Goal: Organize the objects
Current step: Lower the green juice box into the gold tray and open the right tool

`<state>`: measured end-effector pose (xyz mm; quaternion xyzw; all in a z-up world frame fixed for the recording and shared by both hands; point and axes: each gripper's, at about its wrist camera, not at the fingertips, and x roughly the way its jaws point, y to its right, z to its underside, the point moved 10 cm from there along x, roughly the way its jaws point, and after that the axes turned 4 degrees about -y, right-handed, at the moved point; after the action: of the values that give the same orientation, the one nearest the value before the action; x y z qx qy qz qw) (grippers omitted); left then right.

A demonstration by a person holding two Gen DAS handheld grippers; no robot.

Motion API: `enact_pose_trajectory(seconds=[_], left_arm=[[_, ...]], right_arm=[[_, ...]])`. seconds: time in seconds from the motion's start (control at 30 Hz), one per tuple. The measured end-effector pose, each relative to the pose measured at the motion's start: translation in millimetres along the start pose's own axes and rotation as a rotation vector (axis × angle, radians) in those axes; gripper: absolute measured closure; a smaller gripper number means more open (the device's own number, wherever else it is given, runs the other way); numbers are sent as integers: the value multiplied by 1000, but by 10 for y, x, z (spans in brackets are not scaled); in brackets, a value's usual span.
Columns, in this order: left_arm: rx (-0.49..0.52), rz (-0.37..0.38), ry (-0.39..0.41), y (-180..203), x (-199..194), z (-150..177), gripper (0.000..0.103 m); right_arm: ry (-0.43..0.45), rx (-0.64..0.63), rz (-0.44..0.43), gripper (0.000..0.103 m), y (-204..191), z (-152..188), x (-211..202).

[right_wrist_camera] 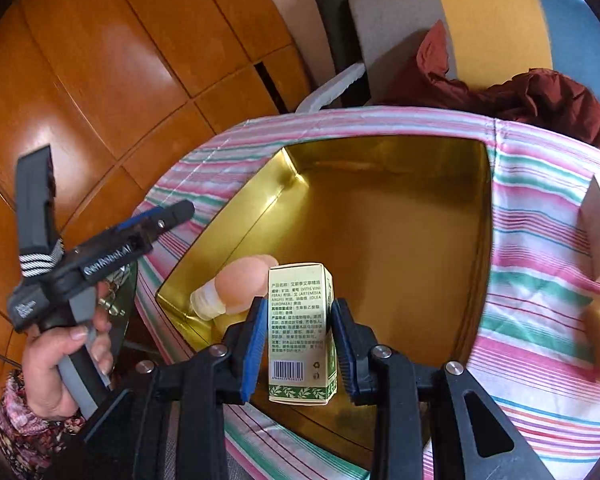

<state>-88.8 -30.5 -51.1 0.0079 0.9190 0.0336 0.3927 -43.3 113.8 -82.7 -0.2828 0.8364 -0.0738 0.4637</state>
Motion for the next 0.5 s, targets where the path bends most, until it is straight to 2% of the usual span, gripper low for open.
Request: enact_pose_trajectory(seconds=[0.37, 0.5], left_arm=[[-10, 14, -7, 10, -15, 26, 45], [-12, 21, -12, 36, -8, 34, 45]], right_arm=[[-74, -7, 34, 67, -153, 20, 468], [-68, -10, 23, 52, -180, 22, 470]])
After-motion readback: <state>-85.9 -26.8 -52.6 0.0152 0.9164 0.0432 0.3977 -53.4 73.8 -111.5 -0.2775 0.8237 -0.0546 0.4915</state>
